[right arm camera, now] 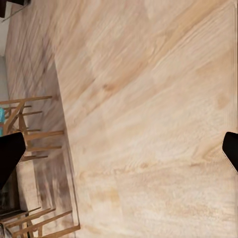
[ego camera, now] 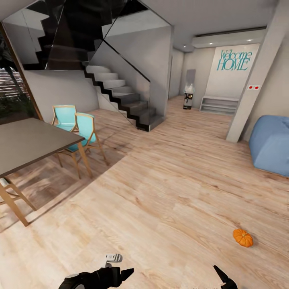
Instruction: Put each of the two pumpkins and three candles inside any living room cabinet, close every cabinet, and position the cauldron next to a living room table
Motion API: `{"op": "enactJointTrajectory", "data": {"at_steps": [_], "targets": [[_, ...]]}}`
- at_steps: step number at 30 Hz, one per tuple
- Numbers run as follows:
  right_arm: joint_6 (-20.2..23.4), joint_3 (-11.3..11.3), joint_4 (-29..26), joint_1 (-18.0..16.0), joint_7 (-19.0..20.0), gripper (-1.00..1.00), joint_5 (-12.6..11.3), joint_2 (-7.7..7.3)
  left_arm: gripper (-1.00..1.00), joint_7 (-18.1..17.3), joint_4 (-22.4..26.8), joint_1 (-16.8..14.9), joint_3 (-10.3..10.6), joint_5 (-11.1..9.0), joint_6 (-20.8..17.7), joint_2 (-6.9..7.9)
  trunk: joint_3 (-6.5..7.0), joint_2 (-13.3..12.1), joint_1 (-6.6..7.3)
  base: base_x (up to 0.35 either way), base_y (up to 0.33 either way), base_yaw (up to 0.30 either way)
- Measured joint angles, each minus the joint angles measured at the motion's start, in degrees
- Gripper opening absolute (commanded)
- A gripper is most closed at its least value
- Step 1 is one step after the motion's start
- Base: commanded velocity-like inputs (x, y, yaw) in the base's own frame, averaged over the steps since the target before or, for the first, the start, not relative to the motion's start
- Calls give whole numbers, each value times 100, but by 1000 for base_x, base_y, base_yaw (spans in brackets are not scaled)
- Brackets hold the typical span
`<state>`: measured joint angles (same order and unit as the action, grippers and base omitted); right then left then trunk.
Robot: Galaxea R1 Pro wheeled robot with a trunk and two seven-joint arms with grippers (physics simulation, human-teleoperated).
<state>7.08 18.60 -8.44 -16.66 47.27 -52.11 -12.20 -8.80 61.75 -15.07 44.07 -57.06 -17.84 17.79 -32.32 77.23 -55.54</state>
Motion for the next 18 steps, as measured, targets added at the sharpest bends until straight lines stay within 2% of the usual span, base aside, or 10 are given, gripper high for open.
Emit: {"op": "enactJointTrajectory", "data": {"at_steps": [18], "targets": [[-2, 7, -1, 0, 0, 100, -3, 0, 100, 0, 8, 0, 1, 4, 0, 3, 47, 0, 0, 0, 0, -295]]}}
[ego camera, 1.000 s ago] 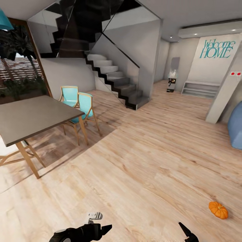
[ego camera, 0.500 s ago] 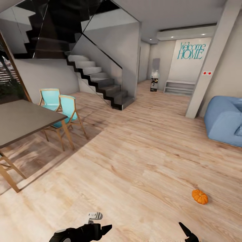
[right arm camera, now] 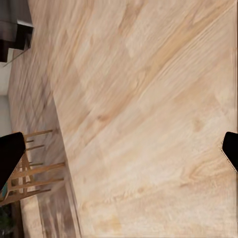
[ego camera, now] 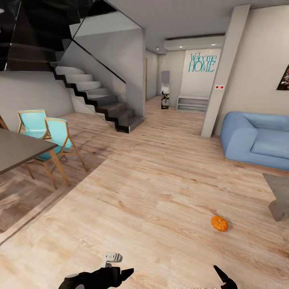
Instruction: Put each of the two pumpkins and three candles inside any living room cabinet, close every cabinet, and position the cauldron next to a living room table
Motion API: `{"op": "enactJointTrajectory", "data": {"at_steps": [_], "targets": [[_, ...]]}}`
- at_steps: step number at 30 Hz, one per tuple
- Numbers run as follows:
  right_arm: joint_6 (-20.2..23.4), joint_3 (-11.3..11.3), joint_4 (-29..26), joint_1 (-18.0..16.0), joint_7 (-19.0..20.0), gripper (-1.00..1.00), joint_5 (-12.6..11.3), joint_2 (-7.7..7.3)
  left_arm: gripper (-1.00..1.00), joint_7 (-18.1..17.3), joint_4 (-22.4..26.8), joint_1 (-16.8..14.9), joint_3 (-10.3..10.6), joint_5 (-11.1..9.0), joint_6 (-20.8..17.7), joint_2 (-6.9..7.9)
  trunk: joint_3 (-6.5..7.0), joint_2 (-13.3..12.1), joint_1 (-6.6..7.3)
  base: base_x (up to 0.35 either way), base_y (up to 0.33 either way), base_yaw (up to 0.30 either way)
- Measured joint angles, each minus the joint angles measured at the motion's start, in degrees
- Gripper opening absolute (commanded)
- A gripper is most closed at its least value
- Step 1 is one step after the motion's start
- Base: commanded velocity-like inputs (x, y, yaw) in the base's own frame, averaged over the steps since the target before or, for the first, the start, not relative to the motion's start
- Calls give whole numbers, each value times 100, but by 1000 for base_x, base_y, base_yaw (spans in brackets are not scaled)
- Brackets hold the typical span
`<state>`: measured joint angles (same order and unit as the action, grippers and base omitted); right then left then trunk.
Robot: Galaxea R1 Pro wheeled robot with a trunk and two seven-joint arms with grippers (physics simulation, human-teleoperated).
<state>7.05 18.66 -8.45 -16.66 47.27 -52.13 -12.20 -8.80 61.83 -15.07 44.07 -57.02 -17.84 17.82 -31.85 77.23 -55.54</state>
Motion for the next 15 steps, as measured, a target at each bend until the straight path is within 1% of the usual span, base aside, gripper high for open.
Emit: {"op": "enactJointTrajectory", "data": {"at_steps": [15], "targets": [[0, -3, 0, 0, -6, 100, 0, 0, 100, 0, 1, 0, -3, 0, 1, 6, 39, 0, 0, 0, 0, -295]]}}
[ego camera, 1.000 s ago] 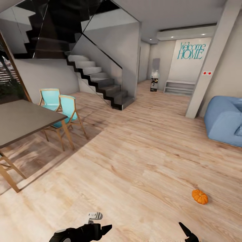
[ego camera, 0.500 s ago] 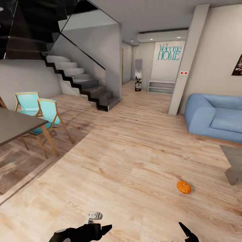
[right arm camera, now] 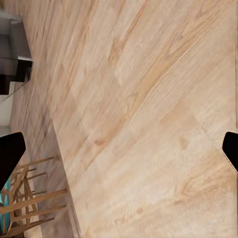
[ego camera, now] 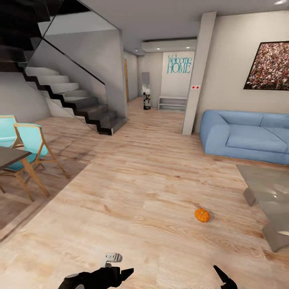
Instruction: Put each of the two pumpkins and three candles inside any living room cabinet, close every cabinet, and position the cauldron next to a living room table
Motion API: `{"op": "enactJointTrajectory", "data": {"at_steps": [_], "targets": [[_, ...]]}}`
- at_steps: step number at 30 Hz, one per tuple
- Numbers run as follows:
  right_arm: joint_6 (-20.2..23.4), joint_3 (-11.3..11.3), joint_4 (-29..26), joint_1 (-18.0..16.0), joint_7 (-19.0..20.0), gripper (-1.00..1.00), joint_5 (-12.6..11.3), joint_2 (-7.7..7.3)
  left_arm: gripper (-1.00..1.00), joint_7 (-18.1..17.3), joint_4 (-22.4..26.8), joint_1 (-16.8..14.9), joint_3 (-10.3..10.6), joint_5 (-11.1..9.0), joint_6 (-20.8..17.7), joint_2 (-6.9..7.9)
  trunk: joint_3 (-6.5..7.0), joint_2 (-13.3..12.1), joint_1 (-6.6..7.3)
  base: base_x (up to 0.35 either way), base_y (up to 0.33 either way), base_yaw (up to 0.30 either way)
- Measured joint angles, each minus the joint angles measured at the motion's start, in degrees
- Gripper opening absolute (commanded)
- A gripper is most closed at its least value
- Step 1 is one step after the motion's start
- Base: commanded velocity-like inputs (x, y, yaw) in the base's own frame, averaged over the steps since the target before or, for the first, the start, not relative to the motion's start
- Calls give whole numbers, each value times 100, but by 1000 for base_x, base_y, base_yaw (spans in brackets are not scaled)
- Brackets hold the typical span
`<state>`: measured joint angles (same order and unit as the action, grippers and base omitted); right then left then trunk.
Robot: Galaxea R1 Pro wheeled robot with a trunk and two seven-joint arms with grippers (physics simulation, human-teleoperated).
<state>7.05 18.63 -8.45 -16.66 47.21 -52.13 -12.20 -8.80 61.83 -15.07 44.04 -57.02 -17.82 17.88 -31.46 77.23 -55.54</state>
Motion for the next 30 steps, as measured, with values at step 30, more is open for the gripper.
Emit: {"op": "enactJointTrajectory", "data": {"at_steps": [30], "targets": [[0, 4, -2, 0, 6, 100, 0, 0, 100, -5, 0, 0, 8, -1, -1, 9, 76, 0, 3, 84, 0, -284]]}}
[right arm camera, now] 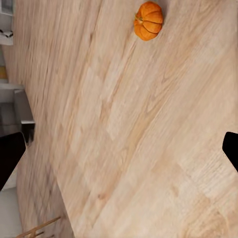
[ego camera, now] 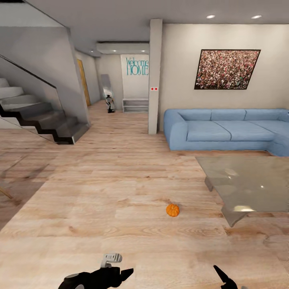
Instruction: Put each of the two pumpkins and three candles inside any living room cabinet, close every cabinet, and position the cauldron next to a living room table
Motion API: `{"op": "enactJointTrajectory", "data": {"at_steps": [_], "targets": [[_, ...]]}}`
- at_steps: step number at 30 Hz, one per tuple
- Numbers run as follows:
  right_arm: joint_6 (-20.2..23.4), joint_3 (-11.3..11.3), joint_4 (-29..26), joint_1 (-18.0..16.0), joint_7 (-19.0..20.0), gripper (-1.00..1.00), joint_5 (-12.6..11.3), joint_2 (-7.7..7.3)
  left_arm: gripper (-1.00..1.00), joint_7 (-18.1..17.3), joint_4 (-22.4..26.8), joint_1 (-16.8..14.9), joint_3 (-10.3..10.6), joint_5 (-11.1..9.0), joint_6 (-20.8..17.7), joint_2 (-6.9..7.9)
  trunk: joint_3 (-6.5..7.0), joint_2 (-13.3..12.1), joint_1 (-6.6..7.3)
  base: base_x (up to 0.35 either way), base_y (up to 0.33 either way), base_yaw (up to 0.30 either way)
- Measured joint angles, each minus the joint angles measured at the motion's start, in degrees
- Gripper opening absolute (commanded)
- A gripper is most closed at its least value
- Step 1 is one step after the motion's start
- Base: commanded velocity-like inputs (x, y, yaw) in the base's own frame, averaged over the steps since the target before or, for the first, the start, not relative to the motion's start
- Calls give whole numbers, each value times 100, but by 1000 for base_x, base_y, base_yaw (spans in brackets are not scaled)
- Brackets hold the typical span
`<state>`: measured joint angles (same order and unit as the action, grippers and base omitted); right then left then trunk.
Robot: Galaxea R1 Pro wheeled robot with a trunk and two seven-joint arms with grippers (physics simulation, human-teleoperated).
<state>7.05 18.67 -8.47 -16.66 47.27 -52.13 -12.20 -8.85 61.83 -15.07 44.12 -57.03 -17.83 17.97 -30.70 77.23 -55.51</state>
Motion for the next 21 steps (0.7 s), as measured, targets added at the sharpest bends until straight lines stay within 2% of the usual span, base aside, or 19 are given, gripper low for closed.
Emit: {"op": "enactJointTrajectory", "data": {"at_steps": [10, 21], "targets": [[0, -2, 1, -1, 0, 100, 0, 0, 100, 0, 1, 1, -1, -6, -1, 0, 3, 0, 0, 332, 15, -31], [0, -4, 1, -1, 8, 100, 0, 0, 100, 4, 2, 2, -2, -8, -2, 1, 3, 0, 0, 336, 105, 16]]}}
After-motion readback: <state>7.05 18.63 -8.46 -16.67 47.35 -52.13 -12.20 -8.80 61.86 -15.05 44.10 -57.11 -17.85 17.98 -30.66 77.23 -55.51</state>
